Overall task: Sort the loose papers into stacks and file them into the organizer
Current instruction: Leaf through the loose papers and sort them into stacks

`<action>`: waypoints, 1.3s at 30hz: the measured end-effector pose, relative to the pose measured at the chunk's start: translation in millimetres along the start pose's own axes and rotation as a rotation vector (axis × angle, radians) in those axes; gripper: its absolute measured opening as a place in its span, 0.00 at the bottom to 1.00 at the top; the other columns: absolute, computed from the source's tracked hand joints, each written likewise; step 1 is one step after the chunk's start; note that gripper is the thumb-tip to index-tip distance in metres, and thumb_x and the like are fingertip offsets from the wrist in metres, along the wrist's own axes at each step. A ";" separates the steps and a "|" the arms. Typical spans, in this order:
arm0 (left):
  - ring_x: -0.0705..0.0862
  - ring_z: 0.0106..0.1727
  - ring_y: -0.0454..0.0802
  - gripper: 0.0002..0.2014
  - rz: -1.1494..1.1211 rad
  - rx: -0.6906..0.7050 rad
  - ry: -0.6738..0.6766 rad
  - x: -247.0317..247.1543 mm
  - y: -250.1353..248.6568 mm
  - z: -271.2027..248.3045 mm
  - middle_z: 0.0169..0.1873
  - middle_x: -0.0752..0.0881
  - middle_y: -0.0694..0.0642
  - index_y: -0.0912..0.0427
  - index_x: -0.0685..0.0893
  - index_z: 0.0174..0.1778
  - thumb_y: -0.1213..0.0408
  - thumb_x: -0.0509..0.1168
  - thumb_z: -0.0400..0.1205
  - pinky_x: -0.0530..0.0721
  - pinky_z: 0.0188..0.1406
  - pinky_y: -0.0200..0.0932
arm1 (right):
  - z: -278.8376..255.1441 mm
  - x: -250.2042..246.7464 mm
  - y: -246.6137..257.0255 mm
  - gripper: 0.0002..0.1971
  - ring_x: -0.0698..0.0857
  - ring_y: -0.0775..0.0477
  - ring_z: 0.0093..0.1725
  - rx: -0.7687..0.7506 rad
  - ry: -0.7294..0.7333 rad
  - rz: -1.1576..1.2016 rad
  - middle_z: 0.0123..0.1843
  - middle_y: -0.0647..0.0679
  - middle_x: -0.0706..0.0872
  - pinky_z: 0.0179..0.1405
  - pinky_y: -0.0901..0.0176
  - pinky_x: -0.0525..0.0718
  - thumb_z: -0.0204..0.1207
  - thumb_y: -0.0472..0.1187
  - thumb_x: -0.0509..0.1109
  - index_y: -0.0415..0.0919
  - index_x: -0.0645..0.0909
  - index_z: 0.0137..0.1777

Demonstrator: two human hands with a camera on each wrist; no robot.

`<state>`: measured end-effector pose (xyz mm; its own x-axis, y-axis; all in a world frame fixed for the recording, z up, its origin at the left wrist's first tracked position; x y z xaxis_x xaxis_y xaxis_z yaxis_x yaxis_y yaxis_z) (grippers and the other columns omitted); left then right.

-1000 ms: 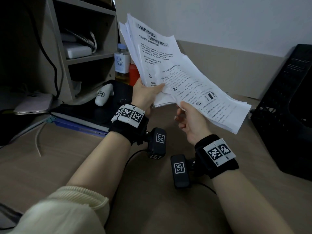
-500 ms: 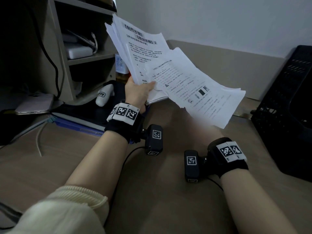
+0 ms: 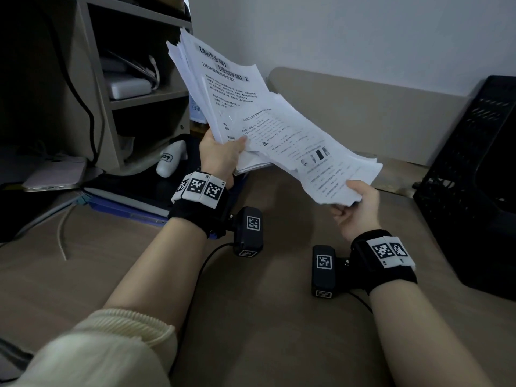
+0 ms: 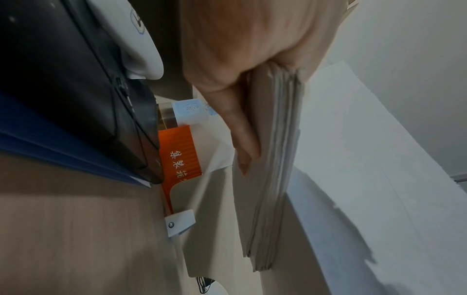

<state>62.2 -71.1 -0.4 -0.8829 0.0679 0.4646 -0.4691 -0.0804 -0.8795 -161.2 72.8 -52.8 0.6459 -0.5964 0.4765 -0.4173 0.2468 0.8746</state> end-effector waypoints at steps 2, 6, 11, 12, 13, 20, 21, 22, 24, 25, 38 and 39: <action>0.88 0.55 0.54 0.17 -0.007 0.005 -0.007 -0.4 -0.3 0.6 0.58 0.87 0.59 0.57 0.79 0.58 0.78 0.71 0.77 0.88 0.57 0.51 | 1.1 1.2 2.4 0.08 0.66 0.57 0.15 -0.039 0.022 0.067 0.35 0.50 0.82 0.15 0.69 0.62 0.78 0.33 0.57 0.43 0.77 0.44; 0.88 0.57 0.54 0.15 0.026 0.002 0.021 3.1 0.4 0.2 0.58 0.88 0.58 0.56 0.80 0.56 0.74 0.72 0.78 0.87 0.59 0.53 | -0.4 9.0 9.7 0.10 0.65 0.56 0.15 -0.133 0.011 0.090 0.25 0.52 0.83 0.16 0.68 0.62 0.79 0.28 0.58 0.40 0.76 0.41; 0.88 0.56 0.55 0.15 0.066 -0.018 0.077 9.7 4.1 -2.6 0.57 0.88 0.60 0.60 0.81 0.59 0.75 0.71 0.79 0.88 0.56 0.52 | -4.8 16.5 19.5 0.06 0.71 0.55 0.19 -0.247 -0.020 -0.039 0.40 0.45 0.85 0.17 0.67 0.63 0.82 0.33 0.62 0.41 0.80 0.48; 0.88 0.55 0.55 0.15 0.079 -0.021 0.086 11.2 5.3 -3.5 0.57 0.88 0.61 0.61 0.81 0.60 0.76 0.70 0.79 0.89 0.55 0.52 | -6.7 18.7 21.7 0.06 0.72 0.54 0.21 -0.268 -0.012 -0.051 0.41 0.45 0.85 0.16 0.67 0.64 0.82 0.34 0.62 0.40 0.80 0.52; 0.88 0.54 0.55 0.15 0.086 -0.024 0.096 12.7 6.4 -5.0 0.58 0.88 0.61 0.62 0.81 0.61 0.76 0.70 0.79 0.89 0.54 0.50 | -8.4 20.9 24.1 0.07 0.72 0.54 0.22 -0.287 -0.002 -0.055 0.42 0.45 0.85 0.16 0.67 0.65 0.83 0.35 0.61 0.40 0.80 0.55; 0.87 0.49 0.50 0.17 0.126 -0.007 0.160 26.4 10.9 -15.4 0.56 0.87 0.58 0.64 0.79 0.65 0.76 0.69 0.80 0.89 0.45 0.40 | -15.2 39.5 24.1 0.09 0.74 0.56 0.28 -0.267 0.024 -0.150 0.43 0.50 0.84 0.16 0.70 0.68 0.86 0.44 0.57 0.47 0.78 0.57; 0.87 0.49 0.49 0.17 0.133 -0.009 0.170 28.0 11.7 -15.4 0.55 0.87 0.58 0.64 0.80 0.65 0.76 0.70 0.80 0.89 0.45 0.40 | -14.7 42.4 19.8 0.09 0.72 0.56 0.25 -0.225 0.040 -0.216 0.40 0.50 0.83 0.15 0.70 0.66 0.86 0.45 0.56 0.47 0.78 0.56; 0.88 0.48 0.49 0.18 0.142 -0.012 0.180 29.1 12.1 -15.7 0.54 0.88 0.57 0.63 0.80 0.65 0.76 0.70 0.79 0.90 0.46 0.40 | -14.1 45.2 14.2 0.11 0.69 0.57 0.22 -0.171 0.068 -0.278 0.36 0.50 0.82 0.14 0.70 0.63 0.86 0.45 0.55 0.47 0.79 0.53; 0.88 0.50 0.49 0.17 0.172 -0.011 0.195 30.1 12.6 -15.3 0.53 0.89 0.55 0.61 0.82 0.63 0.77 0.71 0.78 0.90 0.51 0.45 | -13.9 50.9 2.2 0.13 0.64 0.58 0.16 -0.061 0.149 -0.350 0.30 0.49 0.78 0.14 0.69 0.57 0.86 0.45 0.54 0.45 0.80 0.49; 0.89 0.52 0.50 0.16 0.190 -0.008 0.198 29.9 12.8 -14.3 0.51 0.90 0.54 0.60 0.83 0.61 0.77 0.70 0.78 0.90 0.53 0.47 | -14.2 52.7 -1.5 0.13 0.62 0.58 0.15 -0.027 0.177 -0.364 0.29 0.48 0.77 0.15 0.68 0.56 0.85 0.45 0.54 0.44 0.79 0.50; 0.89 0.53 0.52 0.20 0.176 -0.010 0.227 31.0 13.1 -17.4 0.53 0.90 0.56 0.60 0.83 0.63 0.72 0.75 0.75 0.90 0.52 0.48 | -11.2 46.7 -1.3 0.15 0.61 0.57 0.13 -0.018 0.112 -0.336 0.23 0.49 0.75 0.15 0.68 0.54 0.84 0.49 0.57 0.40 0.80 0.57; 0.89 0.53 0.52 0.20 0.170 -0.017 0.226 30.7 13.7 -17.1 0.54 0.90 0.56 0.60 0.83 0.63 0.72 0.75 0.76 0.90 0.53 0.49 | -11.6 46.6 -0.2 0.13 0.61 0.57 0.14 -0.025 0.111 -0.333 0.24 0.49 0.75 0.15 0.68 0.54 0.84 0.48 0.58 0.40 0.79 0.56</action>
<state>29.0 -53.1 0.0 -0.9205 0.2751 0.2776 -0.3128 -0.0928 -0.9453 -123.6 53.8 -29.8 0.8099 -0.5612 0.1706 -0.1572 0.0726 0.9849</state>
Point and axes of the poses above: each hand's wrist, its own z-axis towards the middle knuckle, its own x-axis out of the palm, y = z × x, the point moved 7 cm from there along z, towards the middle knuckle
